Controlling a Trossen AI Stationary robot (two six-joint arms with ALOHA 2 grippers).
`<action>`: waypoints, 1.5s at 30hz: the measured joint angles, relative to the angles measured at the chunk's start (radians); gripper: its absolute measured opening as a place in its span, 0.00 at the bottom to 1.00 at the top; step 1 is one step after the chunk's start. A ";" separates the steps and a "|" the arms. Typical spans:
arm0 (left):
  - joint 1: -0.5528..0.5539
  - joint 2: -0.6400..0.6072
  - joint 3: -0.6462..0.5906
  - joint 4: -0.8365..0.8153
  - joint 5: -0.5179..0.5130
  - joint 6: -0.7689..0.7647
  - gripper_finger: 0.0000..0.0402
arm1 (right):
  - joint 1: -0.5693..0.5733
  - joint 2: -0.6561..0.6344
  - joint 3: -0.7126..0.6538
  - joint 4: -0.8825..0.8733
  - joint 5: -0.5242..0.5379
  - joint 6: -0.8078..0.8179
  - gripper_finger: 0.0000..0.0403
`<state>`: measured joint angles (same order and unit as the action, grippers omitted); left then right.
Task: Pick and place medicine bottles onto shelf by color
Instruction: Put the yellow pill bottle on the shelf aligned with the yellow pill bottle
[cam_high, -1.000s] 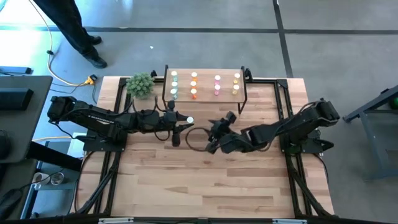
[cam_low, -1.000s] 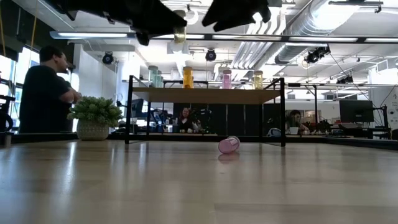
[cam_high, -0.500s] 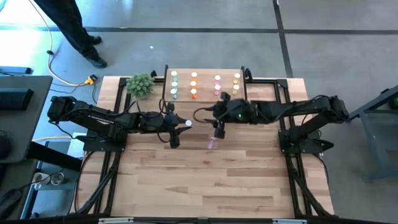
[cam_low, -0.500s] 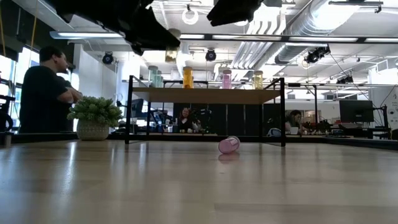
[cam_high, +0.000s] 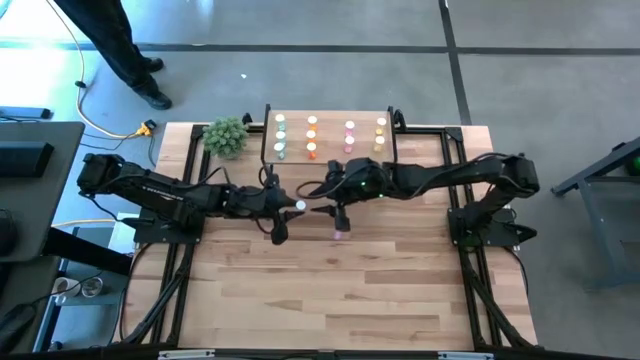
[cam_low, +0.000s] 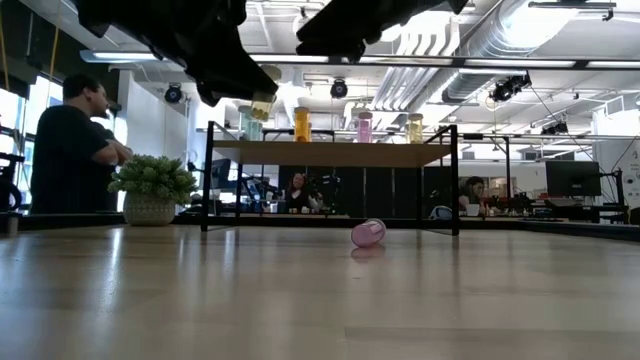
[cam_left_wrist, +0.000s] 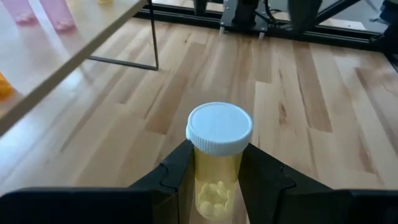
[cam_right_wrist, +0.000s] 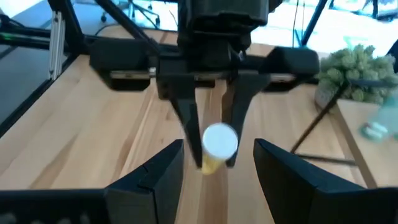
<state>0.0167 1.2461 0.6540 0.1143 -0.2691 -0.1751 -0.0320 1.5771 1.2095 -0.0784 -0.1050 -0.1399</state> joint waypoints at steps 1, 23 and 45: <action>-0.003 0.001 0.000 -0.001 0.000 -0.005 0.24 | 0.001 0.012 0.000 0.009 0.000 -0.003 0.46; -0.060 0.020 0.000 0.018 -0.011 -0.016 0.24 | 0.050 0.129 0.000 0.173 0.015 0.035 0.46; -0.060 0.020 0.000 0.077 -0.012 0.014 0.24 | 0.053 0.137 0.000 0.179 0.042 0.065 0.45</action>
<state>-0.0432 1.2659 0.6537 0.1913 -0.2807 -0.1616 0.0208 1.7138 1.2095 0.1009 -0.0627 -0.0750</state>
